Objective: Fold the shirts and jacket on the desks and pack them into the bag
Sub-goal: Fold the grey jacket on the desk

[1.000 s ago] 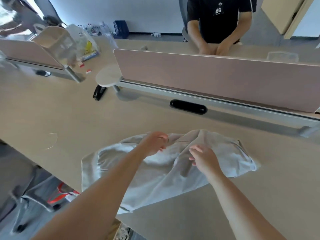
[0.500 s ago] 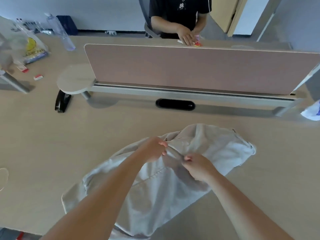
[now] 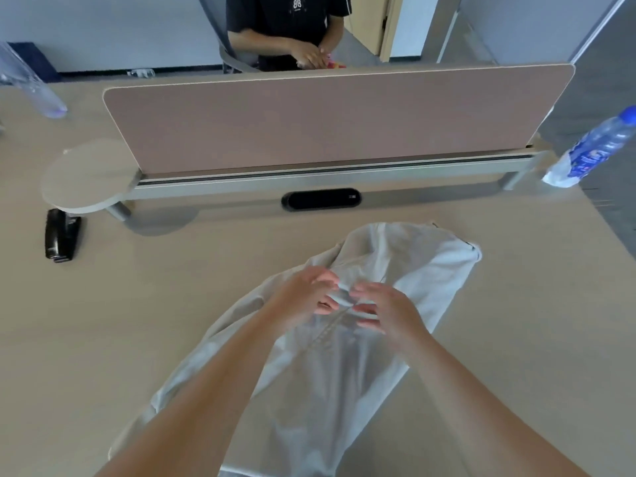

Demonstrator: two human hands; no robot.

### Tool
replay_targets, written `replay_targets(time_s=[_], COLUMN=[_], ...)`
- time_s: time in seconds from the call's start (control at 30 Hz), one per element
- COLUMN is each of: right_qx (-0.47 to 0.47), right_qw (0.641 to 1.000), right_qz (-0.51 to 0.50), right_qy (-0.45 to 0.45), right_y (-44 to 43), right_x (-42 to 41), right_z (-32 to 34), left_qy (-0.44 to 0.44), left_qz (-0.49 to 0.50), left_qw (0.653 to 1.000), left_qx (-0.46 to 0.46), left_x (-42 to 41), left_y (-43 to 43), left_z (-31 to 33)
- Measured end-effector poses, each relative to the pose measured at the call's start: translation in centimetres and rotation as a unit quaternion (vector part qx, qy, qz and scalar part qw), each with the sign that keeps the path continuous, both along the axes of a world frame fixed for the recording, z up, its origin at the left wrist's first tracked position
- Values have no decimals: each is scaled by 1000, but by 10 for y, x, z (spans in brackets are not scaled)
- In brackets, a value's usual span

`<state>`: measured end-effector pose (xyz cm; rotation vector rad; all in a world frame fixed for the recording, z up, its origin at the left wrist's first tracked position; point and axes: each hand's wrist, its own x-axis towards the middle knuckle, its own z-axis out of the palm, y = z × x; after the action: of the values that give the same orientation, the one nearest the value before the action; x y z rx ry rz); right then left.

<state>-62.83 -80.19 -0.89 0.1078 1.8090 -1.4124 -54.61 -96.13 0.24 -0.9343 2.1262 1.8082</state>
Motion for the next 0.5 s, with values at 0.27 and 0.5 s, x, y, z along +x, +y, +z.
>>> replay_targets(time_s=[0.27,0.5], right_qx=[-7,-35], right_qw=[996,991], right_qz=[73,108], right_qy=[-46,68], right_y=[-22,-8], right_x=[-4,17], right_z=[-27,11], left_qy=[-24,21], left_qz=[-8,134], left_qw=[1000,990], left_qx=[-7,48], left_x=[26,62], left_y=[-4,-7], left_z=[-41,5])
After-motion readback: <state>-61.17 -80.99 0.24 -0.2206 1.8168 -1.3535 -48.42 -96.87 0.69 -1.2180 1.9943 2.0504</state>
